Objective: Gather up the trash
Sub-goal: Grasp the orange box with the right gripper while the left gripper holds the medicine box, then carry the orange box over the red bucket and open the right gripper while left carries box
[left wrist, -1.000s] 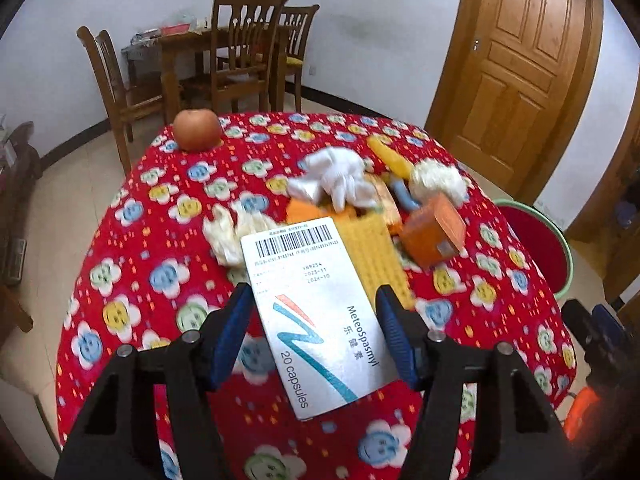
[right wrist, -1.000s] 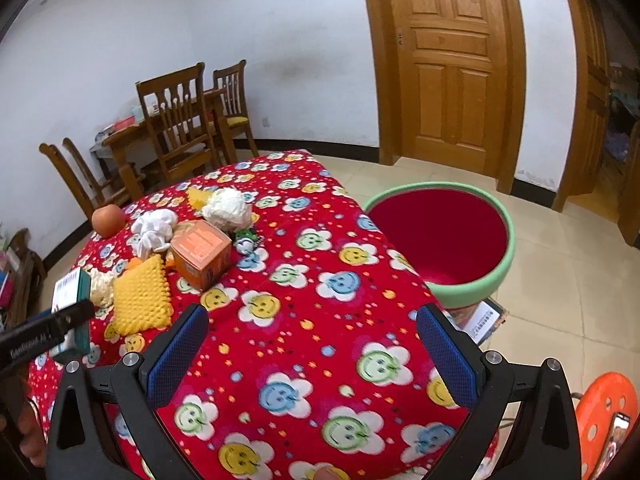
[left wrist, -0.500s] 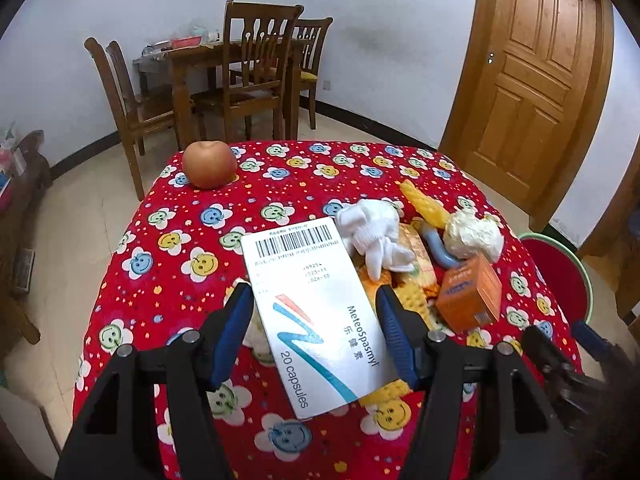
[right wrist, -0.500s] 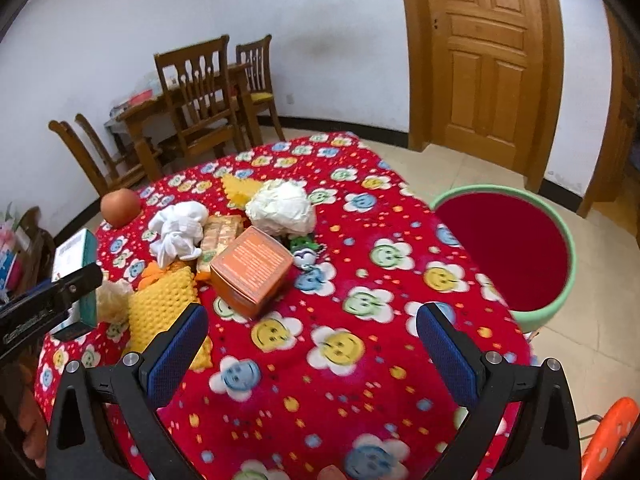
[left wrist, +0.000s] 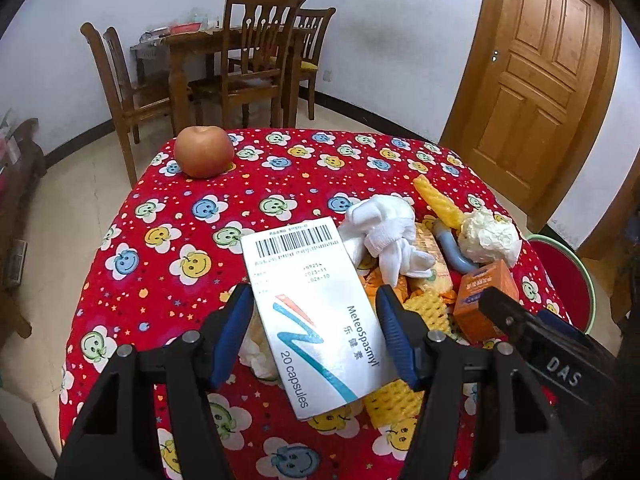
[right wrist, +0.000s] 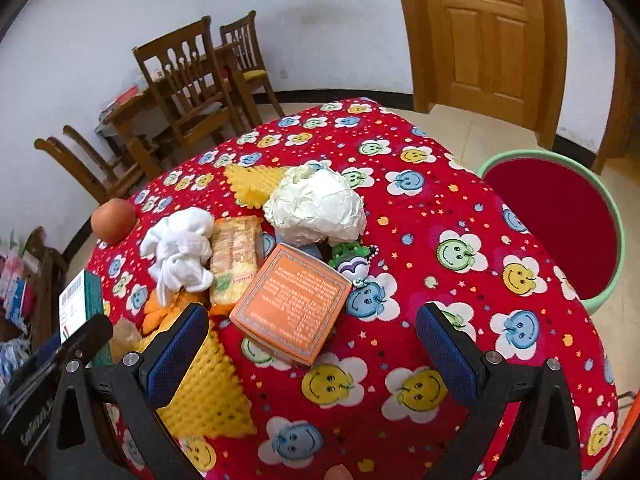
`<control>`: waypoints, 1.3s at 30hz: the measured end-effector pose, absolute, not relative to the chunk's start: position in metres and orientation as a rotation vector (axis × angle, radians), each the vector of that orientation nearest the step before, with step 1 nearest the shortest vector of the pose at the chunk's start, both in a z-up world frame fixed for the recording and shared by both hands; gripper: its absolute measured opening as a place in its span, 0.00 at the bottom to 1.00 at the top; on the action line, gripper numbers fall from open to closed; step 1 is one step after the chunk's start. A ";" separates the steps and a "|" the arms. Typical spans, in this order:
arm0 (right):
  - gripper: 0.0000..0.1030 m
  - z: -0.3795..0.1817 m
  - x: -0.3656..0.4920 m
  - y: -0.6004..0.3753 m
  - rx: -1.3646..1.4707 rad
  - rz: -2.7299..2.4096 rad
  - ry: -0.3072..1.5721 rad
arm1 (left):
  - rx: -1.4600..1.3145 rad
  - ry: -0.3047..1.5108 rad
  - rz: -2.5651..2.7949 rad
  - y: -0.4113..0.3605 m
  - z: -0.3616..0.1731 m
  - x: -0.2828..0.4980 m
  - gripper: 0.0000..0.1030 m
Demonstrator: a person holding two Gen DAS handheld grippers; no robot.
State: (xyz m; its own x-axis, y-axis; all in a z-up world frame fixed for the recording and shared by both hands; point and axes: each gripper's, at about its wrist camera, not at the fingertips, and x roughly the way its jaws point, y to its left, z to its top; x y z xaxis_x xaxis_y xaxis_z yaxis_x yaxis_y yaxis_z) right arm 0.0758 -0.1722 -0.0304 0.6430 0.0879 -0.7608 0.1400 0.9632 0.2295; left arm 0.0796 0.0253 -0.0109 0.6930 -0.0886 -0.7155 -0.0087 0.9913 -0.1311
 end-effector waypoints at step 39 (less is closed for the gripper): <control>0.56 0.009 0.020 -0.322 0.349 -0.184 0.755 | -0.057 0.817 -0.385 -0.117 0.020 0.086 0.62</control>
State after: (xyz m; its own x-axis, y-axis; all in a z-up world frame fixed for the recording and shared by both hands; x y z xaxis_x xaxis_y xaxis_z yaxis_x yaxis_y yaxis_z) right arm 0.0197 -0.3215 0.0086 0.7161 -0.0384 -0.6970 0.2864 0.9267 0.2432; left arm 0.0861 -0.1173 0.0200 0.6192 -0.3560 -0.6999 0.3125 0.9294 -0.1963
